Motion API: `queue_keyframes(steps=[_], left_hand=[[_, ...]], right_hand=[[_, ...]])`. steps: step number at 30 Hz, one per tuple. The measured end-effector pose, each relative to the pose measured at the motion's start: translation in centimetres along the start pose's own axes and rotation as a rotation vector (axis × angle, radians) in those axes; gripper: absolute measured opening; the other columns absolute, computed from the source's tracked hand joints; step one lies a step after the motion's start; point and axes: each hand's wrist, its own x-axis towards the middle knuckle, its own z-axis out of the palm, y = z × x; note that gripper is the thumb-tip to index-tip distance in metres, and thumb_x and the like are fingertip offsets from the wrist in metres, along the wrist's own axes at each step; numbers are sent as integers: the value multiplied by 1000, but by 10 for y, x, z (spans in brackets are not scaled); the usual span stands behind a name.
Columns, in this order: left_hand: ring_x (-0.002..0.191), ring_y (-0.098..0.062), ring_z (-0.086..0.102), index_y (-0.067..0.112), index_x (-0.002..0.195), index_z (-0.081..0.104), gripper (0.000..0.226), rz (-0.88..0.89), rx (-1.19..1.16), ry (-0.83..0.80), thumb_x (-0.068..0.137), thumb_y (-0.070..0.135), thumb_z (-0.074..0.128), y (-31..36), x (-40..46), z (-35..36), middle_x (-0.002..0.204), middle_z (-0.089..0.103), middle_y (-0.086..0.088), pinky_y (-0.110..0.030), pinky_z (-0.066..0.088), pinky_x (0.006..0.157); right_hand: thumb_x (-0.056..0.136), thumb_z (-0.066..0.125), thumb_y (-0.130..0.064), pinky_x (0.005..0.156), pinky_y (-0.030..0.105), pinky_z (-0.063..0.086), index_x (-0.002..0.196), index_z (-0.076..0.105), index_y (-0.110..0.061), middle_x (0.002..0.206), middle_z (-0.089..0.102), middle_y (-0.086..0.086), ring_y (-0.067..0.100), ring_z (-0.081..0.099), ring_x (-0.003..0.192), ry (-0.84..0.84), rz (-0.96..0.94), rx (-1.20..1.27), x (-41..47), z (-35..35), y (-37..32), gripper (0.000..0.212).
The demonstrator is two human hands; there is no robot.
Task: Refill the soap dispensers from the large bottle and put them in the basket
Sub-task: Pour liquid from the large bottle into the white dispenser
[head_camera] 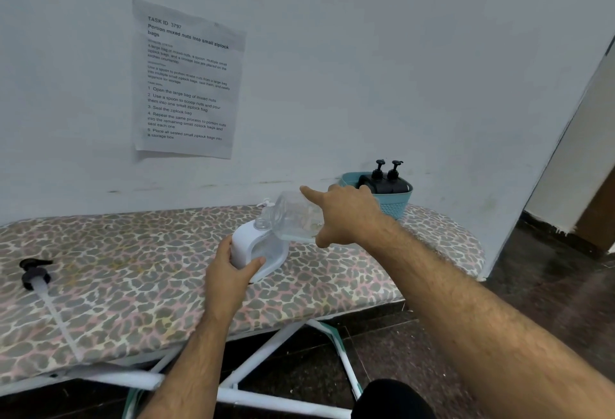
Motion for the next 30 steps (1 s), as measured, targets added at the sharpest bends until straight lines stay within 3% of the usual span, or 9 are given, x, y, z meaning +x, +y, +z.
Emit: queue_keyframes(steps=[30], left_hand=[[98, -14, 66, 33, 128, 54, 61, -12, -5, -1, 76, 27, 84, 0, 0, -2, 113, 66, 7, -44, 60, 77]], right_hand=[[78, 75, -49, 104, 52, 37, 156, 10, -40, 127, 55, 5, 26, 55, 116, -21, 4, 2, 1, 0, -1, 101]])
